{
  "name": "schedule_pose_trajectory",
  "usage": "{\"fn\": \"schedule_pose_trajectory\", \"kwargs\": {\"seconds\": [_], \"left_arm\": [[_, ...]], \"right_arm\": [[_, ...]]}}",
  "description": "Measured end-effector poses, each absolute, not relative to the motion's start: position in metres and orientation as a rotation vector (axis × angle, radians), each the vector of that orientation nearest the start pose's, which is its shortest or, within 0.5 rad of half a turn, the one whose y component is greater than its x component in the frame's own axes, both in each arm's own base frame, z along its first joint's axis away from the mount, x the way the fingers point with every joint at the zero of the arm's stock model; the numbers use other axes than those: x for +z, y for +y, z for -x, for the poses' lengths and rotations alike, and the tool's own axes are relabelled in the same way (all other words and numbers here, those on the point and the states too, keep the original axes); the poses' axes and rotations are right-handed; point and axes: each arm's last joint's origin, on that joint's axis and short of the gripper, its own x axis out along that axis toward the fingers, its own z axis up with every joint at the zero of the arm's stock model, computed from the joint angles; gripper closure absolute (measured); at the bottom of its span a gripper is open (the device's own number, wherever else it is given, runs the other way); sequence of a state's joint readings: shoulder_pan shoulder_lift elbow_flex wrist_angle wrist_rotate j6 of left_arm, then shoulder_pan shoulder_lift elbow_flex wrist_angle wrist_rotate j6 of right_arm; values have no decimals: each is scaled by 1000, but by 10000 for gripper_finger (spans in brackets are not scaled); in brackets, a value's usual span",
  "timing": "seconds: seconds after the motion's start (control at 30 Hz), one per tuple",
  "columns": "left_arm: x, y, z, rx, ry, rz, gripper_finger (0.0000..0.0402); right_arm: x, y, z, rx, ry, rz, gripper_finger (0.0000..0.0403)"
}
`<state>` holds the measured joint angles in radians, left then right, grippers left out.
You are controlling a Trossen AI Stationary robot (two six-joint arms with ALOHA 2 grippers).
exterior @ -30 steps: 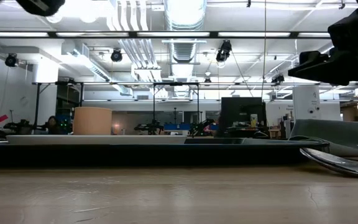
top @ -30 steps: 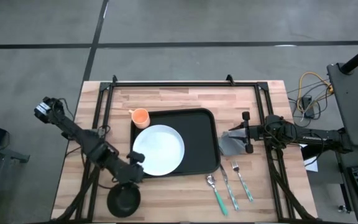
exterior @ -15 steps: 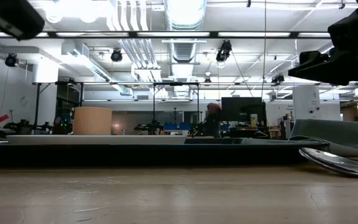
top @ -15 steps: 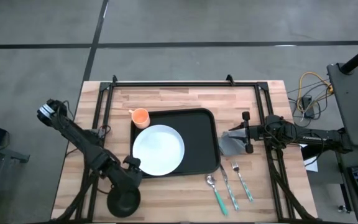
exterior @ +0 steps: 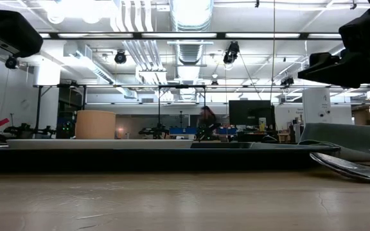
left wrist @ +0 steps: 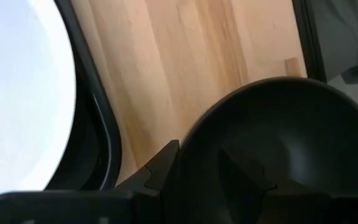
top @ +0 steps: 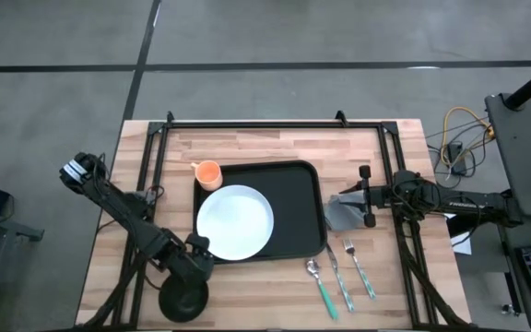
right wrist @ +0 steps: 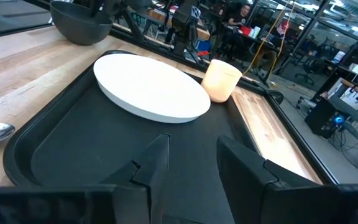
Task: Set up tray
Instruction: Put the black bowl on the white plate
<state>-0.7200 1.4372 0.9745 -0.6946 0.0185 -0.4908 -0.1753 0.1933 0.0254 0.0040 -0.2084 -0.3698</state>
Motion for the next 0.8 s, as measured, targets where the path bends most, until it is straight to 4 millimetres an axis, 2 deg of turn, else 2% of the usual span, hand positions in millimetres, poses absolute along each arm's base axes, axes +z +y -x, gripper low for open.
{"fn": "schedule_pose_trajectory", "kwargs": {"seconds": [0.17, 0.8], "left_arm": [[220, -178, -202, -359, 1230, 13, 313], [192, -168, -191, -294, 1312, 27, 314]], "right_arm": [[157, -13, -107, 62, 153, 338, 277], [157, -13, -107, 62, 153, 338, 284]]}}
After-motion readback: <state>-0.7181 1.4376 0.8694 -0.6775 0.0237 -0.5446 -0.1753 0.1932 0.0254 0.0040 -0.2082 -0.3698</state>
